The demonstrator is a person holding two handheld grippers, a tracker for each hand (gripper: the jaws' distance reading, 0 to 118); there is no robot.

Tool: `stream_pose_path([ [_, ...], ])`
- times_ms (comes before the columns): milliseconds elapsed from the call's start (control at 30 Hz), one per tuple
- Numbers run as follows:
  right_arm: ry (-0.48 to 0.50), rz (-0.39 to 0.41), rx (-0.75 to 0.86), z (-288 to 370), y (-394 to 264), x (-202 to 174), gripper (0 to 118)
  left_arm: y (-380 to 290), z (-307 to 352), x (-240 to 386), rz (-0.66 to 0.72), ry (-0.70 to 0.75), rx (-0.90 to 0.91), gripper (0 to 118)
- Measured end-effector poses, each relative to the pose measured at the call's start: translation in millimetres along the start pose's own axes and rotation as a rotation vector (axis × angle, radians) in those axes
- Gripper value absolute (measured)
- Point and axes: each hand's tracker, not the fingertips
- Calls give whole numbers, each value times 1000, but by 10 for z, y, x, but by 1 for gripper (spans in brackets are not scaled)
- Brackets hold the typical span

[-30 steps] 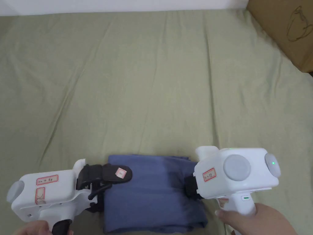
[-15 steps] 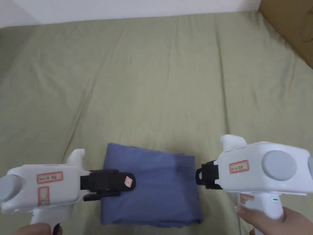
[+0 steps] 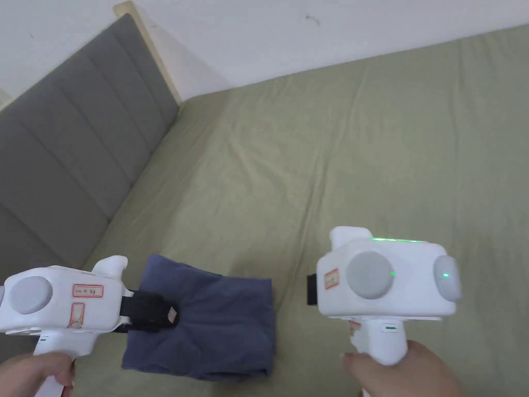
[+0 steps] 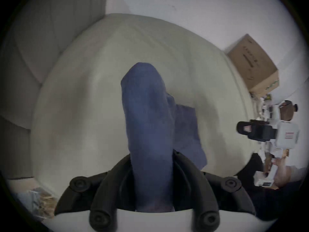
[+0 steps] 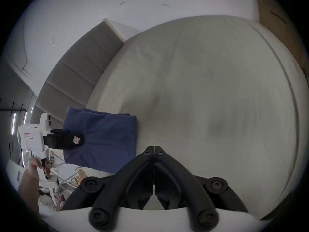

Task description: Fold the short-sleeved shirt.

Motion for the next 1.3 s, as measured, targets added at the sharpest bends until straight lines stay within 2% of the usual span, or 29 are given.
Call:
stream_pose_path([
  [67, 23, -3, 6, -66, 46, -215, 1, 55, -10, -154, -9, 82, -7, 23],
  [100, 37, -3, 1, -91, 58, -280, 1, 67, -16, -184, -17, 111, -1, 28],
  [133, 38, 5, -5, -111, 58, -338, 1, 78, -23, -204, -24, 147, 2, 42],
  [200, 28, 18, -4, -129, 40, -389, 1, 97, -6, -229, -45, 269, 52, 92],
  [233, 16, 28, 0, -137, 27, -412, 1, 95, 10, -227, -44, 303, 73, 97],
  [467, -23, 43, -6, -143, -73, -367, 1, 6, 115, -32, -32, 476, 136, 98],
  [567, -28, 55, 6, -36, -126, -263, 1, -37, 81, 271, -29, 453, 132, 98],
  [633, -23, 72, 22, 106, -166, -103, 1, -90, 5, 628, -25, 373, 121, 91],
  [667, -14, 77, 29, 189, -189, 8, 1, -131, -56, 843, -34, 320, 141, 78],
  [733, -17, 85, 44, 398, -263, 291, 1, -225, -265, 1230, -71, 229, 174, 19],
  [767, -30, 93, 54, 527, -308, 489, 1, -299, -381, 1537, -113, 207, 180, 9],
  [867, -96, 112, 81, 930, -415, 1059, 1, -481, -580, 2320, -199, 58, 233, 0],
  [967, -204, 82, 178, 1488, -474, 1624, 1, -518, -548, 3011, -179, -57, 345, 0],
  [1067, -245, 48, 344, 2113, -488, 1996, 1, -522, -286, 3532, -201, -108, 515, 0],
  [1167, -261, 61, 578, 2779, -501, 2137, 1, -582, 173, 4011, -254, -158, 725, 0],
  [1300, -294, 138, 839, 3367, -546, 2039, 1, -739, 714, 4384, -252, -82, 955, 0],
])
